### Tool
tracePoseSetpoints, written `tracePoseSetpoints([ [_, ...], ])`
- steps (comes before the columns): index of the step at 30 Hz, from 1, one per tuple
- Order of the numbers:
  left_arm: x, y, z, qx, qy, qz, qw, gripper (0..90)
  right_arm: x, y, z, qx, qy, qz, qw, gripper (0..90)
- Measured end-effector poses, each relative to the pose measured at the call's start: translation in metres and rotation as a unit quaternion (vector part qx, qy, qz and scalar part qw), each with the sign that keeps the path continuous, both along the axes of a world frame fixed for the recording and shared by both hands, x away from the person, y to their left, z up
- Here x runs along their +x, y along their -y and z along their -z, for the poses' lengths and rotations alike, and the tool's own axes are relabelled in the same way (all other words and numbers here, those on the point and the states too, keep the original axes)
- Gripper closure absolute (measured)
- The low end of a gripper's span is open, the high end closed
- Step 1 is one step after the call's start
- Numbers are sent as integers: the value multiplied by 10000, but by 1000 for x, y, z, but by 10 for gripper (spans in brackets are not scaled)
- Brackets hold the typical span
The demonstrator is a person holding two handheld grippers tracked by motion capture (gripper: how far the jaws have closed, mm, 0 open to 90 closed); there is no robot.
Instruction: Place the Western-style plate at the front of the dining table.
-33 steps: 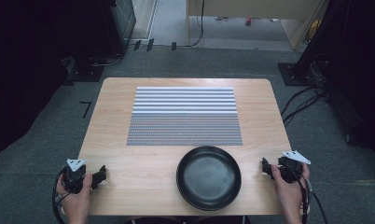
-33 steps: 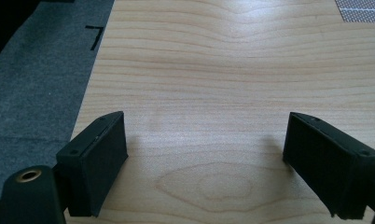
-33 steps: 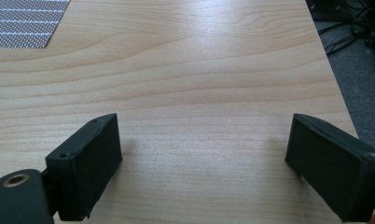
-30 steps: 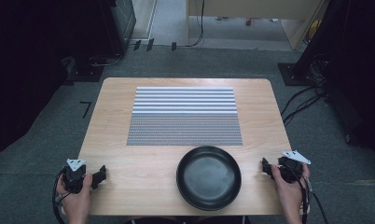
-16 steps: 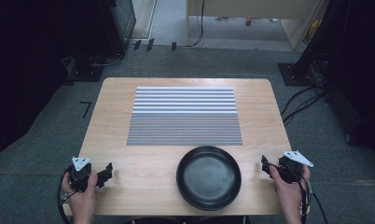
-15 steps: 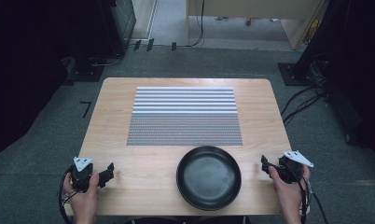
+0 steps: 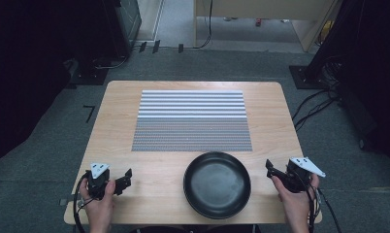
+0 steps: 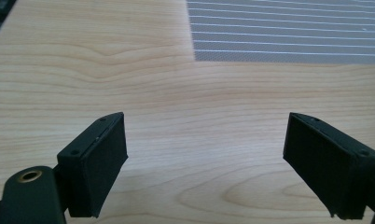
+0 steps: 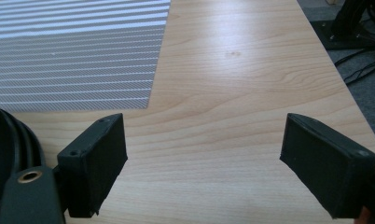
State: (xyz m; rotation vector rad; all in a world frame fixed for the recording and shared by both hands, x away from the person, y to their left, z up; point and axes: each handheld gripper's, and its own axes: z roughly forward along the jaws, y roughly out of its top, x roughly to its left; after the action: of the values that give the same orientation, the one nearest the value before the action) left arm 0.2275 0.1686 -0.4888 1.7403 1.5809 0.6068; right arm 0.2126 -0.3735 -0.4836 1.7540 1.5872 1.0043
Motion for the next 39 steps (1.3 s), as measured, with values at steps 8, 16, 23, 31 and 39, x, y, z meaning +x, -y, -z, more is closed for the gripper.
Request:
tracePoseSetpoints([
  [8, 0, 23, -3, -105, 18, 296, 9995, 133, -3, -12, -7, 122, 95, -73, 9999, 149],
  [16, 0, 42, -3, -165, 8, 512, 9986, 133, -5, -22, -10, 106, 193, -195, 9996, 192],
  [23, -1, 57, -4, -229, 10, 710, 9972, 133, -6, -28, -11, 123, 178, -447, 9988, 273],
  [31, -1, 78, -3, -428, -68, 1019, 9938, 133, -10, -33, -14, 268, 287, -600, 9974, 416],
  [39, -1, 93, -3, -486, -101, 1189, 9917, 133, -11, -38, -12, 246, 266, -710, 9968, 483],
])
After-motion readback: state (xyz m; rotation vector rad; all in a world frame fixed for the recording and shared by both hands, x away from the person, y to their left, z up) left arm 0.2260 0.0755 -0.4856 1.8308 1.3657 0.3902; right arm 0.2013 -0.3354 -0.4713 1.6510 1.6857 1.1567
